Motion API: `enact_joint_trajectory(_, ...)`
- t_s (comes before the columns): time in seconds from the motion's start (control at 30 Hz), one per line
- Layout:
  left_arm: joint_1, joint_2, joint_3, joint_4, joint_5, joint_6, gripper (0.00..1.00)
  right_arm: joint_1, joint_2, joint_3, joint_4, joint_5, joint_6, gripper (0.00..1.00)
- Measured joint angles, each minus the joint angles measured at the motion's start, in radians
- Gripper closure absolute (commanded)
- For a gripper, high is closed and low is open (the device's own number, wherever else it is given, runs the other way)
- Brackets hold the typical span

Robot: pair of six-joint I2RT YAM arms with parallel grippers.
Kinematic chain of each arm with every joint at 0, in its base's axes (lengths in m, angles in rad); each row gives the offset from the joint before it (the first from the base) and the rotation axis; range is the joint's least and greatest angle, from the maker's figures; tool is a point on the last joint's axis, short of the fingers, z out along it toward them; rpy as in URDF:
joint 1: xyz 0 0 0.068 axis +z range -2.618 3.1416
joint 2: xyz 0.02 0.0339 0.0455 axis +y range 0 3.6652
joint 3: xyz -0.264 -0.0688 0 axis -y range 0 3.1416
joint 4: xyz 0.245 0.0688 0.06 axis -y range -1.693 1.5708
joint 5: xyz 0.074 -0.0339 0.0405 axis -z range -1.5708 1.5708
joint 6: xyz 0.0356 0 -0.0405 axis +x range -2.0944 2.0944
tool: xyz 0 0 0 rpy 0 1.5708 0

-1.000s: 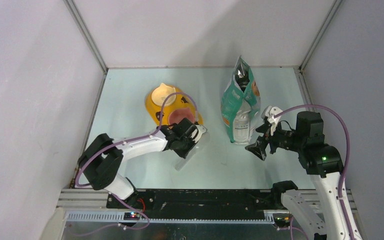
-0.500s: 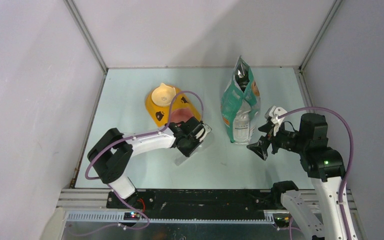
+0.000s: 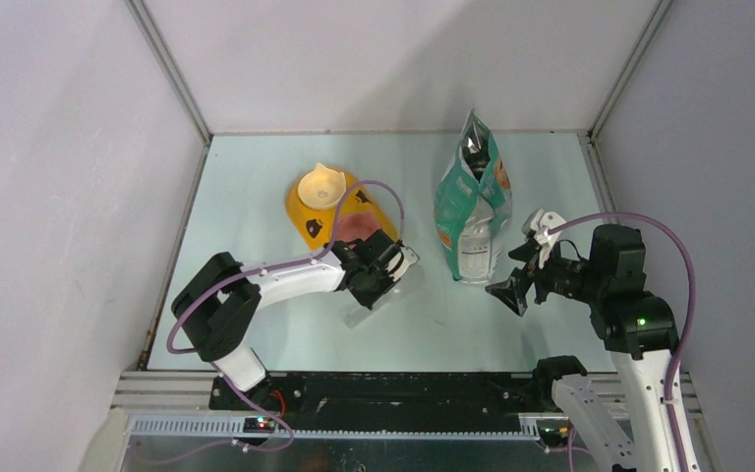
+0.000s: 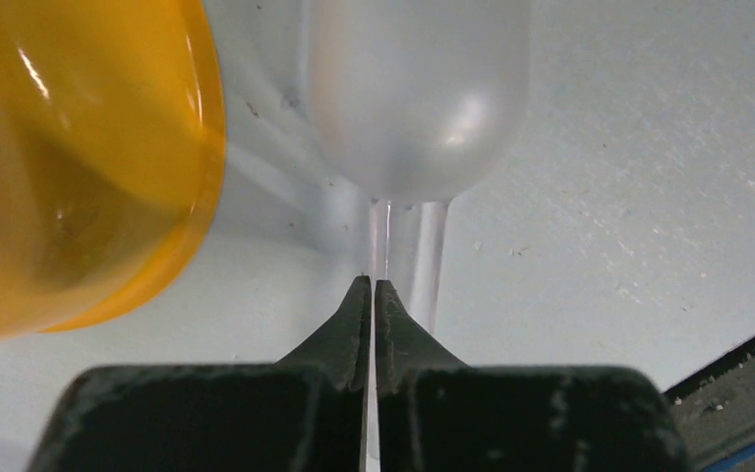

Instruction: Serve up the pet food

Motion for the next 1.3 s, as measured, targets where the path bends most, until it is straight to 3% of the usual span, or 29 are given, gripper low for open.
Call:
enact_joint_trajectory(0.17,0.003,-0.065,0.000,-0.047,0.056,0.064,1.00,0.000,0.000,0.000,-0.013,-0.010,-0.025,0.19)
enact_joint_trajectory(0.37,0.021,-0.231,0.038,-0.146,0.181,0.190,1.00,0.063,0.014,0.000,0.005,0.027,-0.092,0.34)
enact_joint_trajectory(0.63,0.174,-0.279,0.179,-0.345,0.473,0.289,1.00,0.413,0.026,-0.050,0.212,0.321,-0.283,0.34)
enact_joint_trajectory(0.8,0.231,-0.279,0.157,-0.356,0.560,0.278,1.00,0.595,0.100,-0.050,0.315,0.418,-0.386,0.34)
enact_joint_trajectory(0.83,0.231,-0.279,0.139,-0.346,0.564,0.275,0.95,0.619,0.118,-0.050,0.325,0.426,-0.395,0.34)
enact_joint_trajectory(0.93,0.230,-0.278,0.065,-0.320,0.547,0.268,0.65,0.665,0.172,-0.051,0.341,0.448,-0.403,0.33)
enact_joint_trajectory(1.0,0.230,-0.277,0.023,-0.311,0.515,0.279,0.54,0.682,0.190,-0.059,0.340,0.458,-0.403,0.33)
enact_joint_trajectory(1.13,0.227,-0.313,-0.056,-0.269,0.450,0.359,0.42,0.692,0.186,-0.062,0.334,0.468,-0.391,0.32)
enact_joint_trajectory(1.3,0.222,-0.414,-0.129,-0.269,0.373,0.629,0.40,0.684,0.166,-0.062,0.301,0.482,-0.371,0.31)
